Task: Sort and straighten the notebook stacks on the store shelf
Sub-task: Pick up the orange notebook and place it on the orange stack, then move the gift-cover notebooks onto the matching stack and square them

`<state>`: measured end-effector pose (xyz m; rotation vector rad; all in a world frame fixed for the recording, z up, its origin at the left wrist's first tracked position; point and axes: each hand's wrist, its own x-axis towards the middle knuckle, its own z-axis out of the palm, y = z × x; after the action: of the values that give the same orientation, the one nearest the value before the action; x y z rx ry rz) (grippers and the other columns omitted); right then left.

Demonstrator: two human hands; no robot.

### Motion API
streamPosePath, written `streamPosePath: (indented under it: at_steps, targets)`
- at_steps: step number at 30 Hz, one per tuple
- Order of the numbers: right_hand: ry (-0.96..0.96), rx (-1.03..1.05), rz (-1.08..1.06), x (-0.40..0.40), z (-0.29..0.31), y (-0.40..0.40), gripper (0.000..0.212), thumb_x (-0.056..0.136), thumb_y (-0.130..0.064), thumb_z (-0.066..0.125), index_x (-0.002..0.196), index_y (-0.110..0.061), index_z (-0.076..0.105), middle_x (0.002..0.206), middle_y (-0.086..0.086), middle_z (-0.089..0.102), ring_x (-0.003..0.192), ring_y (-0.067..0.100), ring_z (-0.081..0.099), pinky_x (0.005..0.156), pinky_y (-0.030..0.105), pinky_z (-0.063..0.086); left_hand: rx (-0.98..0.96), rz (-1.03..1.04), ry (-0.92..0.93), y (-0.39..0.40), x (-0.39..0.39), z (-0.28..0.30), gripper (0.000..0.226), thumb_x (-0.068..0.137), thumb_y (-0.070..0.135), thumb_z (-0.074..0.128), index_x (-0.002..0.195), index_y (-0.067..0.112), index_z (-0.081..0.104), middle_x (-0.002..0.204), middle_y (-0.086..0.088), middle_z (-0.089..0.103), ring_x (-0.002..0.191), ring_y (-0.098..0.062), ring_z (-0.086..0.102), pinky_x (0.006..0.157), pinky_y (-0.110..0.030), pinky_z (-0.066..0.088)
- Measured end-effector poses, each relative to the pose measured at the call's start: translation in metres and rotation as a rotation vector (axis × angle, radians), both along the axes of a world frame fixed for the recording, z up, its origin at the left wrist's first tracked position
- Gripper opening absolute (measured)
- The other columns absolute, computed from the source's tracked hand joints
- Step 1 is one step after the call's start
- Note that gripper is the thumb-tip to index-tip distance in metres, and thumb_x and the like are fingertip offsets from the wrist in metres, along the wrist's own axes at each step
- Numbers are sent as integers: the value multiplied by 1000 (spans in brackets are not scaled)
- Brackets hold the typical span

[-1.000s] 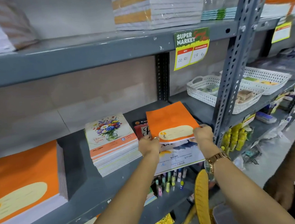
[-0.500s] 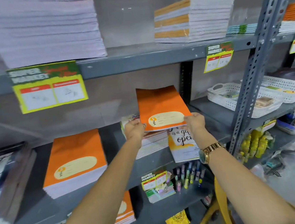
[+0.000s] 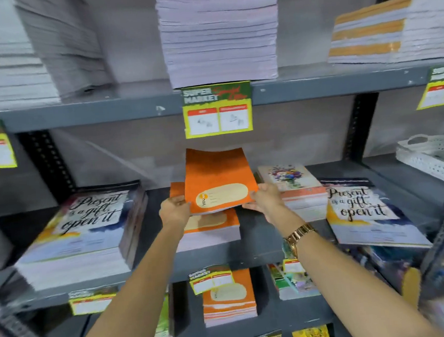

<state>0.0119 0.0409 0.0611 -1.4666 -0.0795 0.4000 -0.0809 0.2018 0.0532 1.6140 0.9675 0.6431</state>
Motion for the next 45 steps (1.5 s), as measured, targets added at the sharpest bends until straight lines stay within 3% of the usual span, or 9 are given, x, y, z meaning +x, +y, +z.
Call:
streamPosePath:
  at_steps: [6,9,11,18,21,25,31,39,45]
  targets:
    - [10,-134,9,-5,-25,32,33,90,9,48,65,-12,53,79,9,59,58,17,56,88,46,55,107,30,73,26,-20,-16,25,84,1,59,107,1,67,112,-19,68,104,-31,61,83,-30,46]
    - [13,-212,8,-7,-42,43,10,90,4,53,92,4,63,107,19,65,73,30,69,84,40,58,148,14,111,34,-26,-28,20,85,1,57,102,0,69,105,-21,70,84,-26,58,73,-27,43]
    - [-36,-349,-7,-9,-51,47,21,88,-1,60,107,7,64,114,20,67,80,31,72,80,37,60,206,-16,138,37,-28,-35,20,86,-1,54,98,-1,70,101,-22,71,77,-22,54,72,-26,41]
    - [-323,-757,-16,-17,-48,43,22,84,-17,66,67,-8,56,84,14,67,80,27,67,55,22,43,446,-77,377,29,-22,-30,18,86,-1,51,93,-4,68,101,-24,68,90,-35,63,74,-36,49]
    - [-484,-817,-88,-13,-41,31,8,87,-15,64,87,-8,68,99,14,69,94,27,66,70,29,51,690,-46,567,14,-19,-29,18,86,7,54,102,4,63,110,-16,63,107,-32,56,91,-43,45]
    - [-678,-757,-237,3,-32,-5,14,83,0,57,87,-5,69,92,15,70,89,28,66,65,28,50,888,-57,442,-5,-5,-26,26,86,9,56,112,8,58,115,-14,62,111,-30,52,88,-40,44]
    - [-774,-824,-445,35,-29,-82,23,84,1,51,97,-2,69,95,20,70,92,36,61,71,35,50,757,-167,95,-70,33,-19,27,91,12,52,116,2,58,115,-19,62,107,-32,56,87,-41,50]
    - [-602,-1022,-525,74,-52,-201,18,79,3,56,92,2,67,94,25,69,94,38,61,80,39,50,510,-404,-7,-169,78,-40,17,88,13,56,99,5,67,99,-17,72,88,-31,67,76,-36,55]
    - [-469,-1259,-443,93,-74,-263,20,89,-10,54,101,1,66,105,23,67,102,36,60,84,40,52,311,-577,79,-233,107,-56,37,89,16,56,54,5,52,60,-23,62,59,-33,57,56,-34,38]
